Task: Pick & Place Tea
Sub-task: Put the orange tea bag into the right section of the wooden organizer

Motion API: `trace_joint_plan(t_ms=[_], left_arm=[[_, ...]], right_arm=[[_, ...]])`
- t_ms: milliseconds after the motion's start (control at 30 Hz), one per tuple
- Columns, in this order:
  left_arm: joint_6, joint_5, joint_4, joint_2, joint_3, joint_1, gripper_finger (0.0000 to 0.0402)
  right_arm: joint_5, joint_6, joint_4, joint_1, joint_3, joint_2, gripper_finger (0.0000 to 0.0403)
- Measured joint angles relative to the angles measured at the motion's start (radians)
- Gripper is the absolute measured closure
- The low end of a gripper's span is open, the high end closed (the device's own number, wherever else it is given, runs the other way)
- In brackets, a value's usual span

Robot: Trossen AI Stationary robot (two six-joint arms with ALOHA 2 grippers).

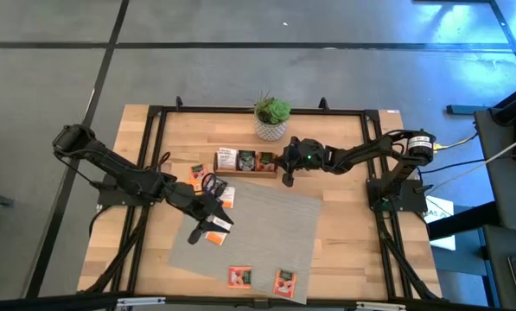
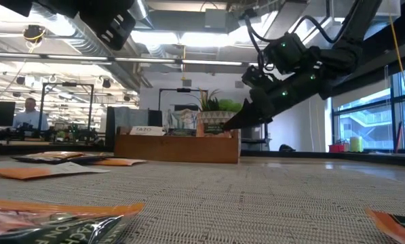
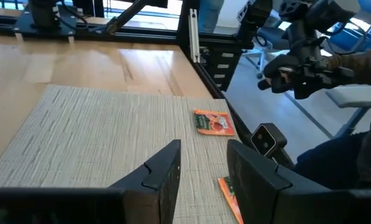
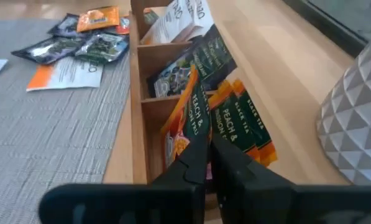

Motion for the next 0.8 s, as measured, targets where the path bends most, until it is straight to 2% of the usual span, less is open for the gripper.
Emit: trace_joint_plan(t_ms=[133,400,533,733,800], left_arm=[[-0.003,0.0,-0.003,0.0,0.0,0.0,0.0274],[-0.003,-0.001,-0.005,0.0,0.0,0.0,0.0274],[-0.002,-0.003,-0.006,0.001,0.001,0.0,0.0274],[-0.006,-0.01,-0.004,0.062,0.034,-0.012,0.0274],[0.002,-0.006,-0.005,0.12,0.07,-0.023,0.0274]], right_arm=[[0.0,-0.021,0.001,0.0,0.0,0.0,0.0356],[0.006,-0.014,0.017,0.007,0.019,-0.002,0.0271],[-0.001,0.006,0.019,0.035,0.065,-0.058,0.0247],[-0.192,0.12,-0.091,0.163,0.108,-0.191,0.0236],[-0.198,0.184,-0.144,0.238,0.114,-0.223,0.0236]])
